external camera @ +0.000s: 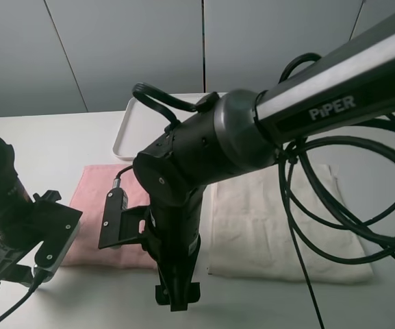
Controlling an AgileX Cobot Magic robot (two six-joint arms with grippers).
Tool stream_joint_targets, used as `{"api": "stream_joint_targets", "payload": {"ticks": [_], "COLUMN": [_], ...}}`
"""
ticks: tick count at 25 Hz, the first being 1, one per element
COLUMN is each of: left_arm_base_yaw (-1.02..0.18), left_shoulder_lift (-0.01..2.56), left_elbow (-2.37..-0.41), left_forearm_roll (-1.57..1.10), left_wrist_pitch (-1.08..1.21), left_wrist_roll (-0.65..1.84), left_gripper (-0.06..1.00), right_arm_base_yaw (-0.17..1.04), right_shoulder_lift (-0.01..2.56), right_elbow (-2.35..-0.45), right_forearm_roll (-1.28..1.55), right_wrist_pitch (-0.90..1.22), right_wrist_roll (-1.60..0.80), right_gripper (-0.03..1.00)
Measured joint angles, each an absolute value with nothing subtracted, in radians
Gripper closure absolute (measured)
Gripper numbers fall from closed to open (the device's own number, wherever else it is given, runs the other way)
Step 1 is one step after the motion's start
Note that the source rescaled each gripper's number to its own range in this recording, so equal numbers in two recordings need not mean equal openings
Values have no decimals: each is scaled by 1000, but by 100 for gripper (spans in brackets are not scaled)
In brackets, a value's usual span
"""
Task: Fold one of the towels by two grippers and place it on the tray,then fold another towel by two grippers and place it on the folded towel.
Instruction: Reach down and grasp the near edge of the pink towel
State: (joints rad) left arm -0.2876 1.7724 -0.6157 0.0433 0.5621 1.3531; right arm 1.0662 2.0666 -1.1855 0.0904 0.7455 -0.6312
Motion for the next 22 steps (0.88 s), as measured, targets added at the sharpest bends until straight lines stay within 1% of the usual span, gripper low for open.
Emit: {"api": "stream_joint_targets", "payload": {"ticks": [12, 13, 14, 16, 19, 22], "left_arm_base_yaw": [-288, -288, -288, -288, -288, -288], "left_shoulder_lift": [1773, 1773, 1773, 1773, 1773, 1773], "left_elbow": [-616, -616, -616, -616, -616, -616], "left_forearm_roll": [43, 43, 43, 43, 43, 43], "left_wrist_pitch": [562, 562, 562, 562, 562, 562], "left_wrist_roll": [1351, 1351, 1351, 1351, 1351, 1351], "left_gripper": [-4, -4, -4, -4, -4, -4], "right_arm_base_yaw": [1066, 1066, 1066, 1066, 1066, 1066], "right_shoulder_lift": [2104, 2105, 2105, 2106, 2108, 2108], "right_elbow": [-1192, -1192, -1192, -1192, -1192, -1192], "right_forearm_roll": [90, 90, 88, 88, 78, 61], "right_wrist_pitch": [742, 737, 730, 715, 706, 703], "right_wrist_roll": [-615, -613, -613, -611, -609, -609], "right_gripper": [-3, -1, 5, 22, 57, 88]}}
